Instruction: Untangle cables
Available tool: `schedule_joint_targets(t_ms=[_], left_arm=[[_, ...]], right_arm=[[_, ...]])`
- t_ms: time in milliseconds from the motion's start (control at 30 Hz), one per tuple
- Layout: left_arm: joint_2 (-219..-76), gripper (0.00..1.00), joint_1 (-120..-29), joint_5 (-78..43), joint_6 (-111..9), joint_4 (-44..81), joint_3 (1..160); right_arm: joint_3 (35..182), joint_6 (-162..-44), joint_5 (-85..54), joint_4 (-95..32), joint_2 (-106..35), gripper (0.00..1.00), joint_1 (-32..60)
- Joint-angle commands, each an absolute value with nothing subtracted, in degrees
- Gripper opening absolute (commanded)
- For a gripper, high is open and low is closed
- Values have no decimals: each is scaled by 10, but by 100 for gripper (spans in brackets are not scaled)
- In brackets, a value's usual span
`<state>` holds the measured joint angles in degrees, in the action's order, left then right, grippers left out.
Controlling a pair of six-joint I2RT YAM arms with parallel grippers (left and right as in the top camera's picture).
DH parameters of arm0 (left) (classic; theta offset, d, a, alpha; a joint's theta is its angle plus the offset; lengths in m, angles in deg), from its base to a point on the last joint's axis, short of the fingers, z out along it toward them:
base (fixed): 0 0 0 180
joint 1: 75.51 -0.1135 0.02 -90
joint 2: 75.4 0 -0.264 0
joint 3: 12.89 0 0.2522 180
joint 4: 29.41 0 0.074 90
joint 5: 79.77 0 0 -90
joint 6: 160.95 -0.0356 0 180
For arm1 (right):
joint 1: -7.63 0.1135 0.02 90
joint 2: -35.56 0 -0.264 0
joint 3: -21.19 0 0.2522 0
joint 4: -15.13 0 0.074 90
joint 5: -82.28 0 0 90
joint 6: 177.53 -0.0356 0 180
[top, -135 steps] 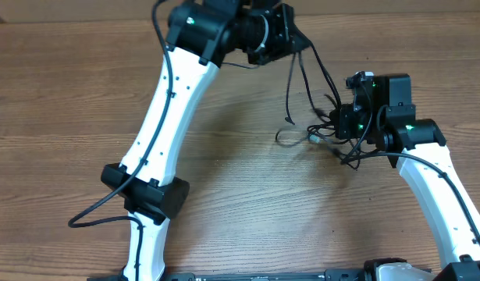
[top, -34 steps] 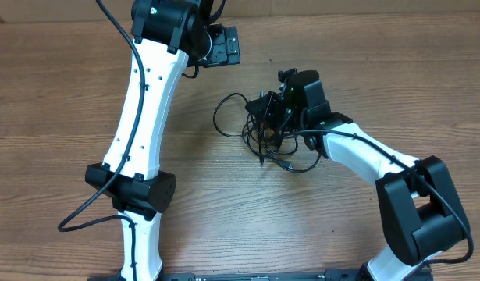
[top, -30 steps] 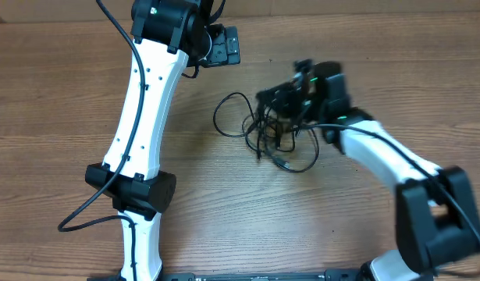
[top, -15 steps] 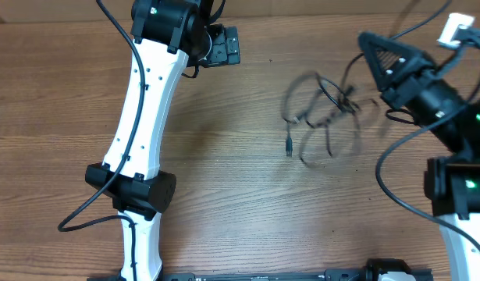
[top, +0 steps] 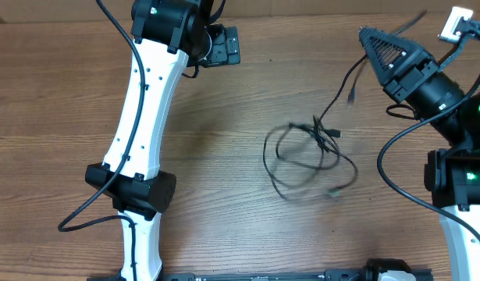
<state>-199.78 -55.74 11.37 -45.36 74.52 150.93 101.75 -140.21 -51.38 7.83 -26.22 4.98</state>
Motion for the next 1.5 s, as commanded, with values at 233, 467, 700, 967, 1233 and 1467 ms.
schedule_joint_targets(t_ms=[233, 467, 700, 967, 1233, 1467], left_arm=[[-1979, 100, -554, 4, -449, 744, 1521], [-1979, 100, -533, -226, -521, 742, 1521], [-1979, 100, -483, -284, -547, 775, 1520], [-1979, 100, -438, -281, -529, 771, 1520], [-1981, 100, -430, -192, -486, 757, 1520], [-2017, 100, -401, -220, -483, 745, 1520]], right_arm=[[1048, -1527, -464, 252, -284, 4, 46], [1070, -1532, -469, 251, -324, 4, 46], [1070, -1538, -453, 260, -337, 4, 46], [1070, -1604, -405, 328, -337, 4, 46], [1070, -1674, -373, 402, -337, 4, 46], [1070, -1696, -360, 415, -337, 4, 46]])
